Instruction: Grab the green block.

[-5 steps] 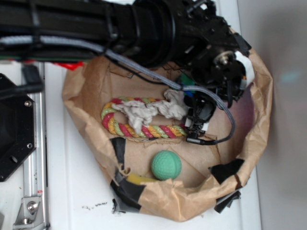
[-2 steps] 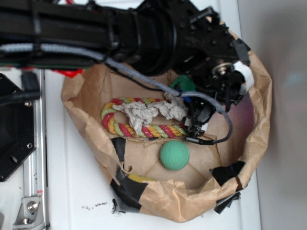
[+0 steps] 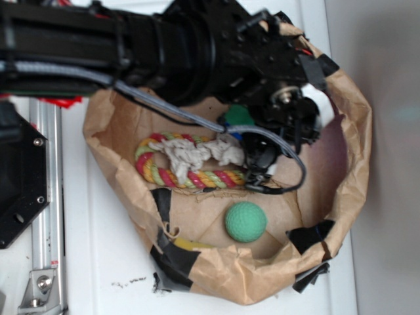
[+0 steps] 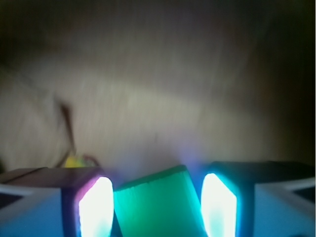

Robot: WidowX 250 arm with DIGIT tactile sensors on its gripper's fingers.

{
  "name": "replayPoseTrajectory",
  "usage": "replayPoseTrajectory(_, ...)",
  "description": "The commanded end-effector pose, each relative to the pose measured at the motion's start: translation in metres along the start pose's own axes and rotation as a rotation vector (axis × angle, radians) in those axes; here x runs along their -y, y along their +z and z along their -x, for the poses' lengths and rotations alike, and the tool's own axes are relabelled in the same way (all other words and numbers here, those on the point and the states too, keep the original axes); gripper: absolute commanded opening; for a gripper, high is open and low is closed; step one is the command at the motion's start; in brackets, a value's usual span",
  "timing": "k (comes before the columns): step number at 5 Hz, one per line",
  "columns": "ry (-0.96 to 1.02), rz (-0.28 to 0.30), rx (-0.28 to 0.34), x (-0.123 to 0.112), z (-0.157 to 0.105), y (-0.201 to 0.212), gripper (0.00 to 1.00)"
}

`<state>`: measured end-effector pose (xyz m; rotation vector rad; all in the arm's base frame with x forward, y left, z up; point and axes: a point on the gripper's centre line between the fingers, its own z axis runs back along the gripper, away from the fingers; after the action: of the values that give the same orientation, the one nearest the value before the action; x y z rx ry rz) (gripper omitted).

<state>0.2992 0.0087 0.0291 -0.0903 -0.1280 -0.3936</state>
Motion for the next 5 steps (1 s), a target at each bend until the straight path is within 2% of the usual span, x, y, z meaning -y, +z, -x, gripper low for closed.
replayPoseTrajectory(1, 0.065, -0.010, 0.074, 0.014, -0.021, 0.055, 1.00)
replayPoseTrajectory(3, 0.061, -0.031, 0.043, 0.019, -0.002, 0.042, 1.00)
replayPoseTrajectory(5, 0.069, -0.059, 0.002, 0.003, -0.001, 0.019, 1.00)
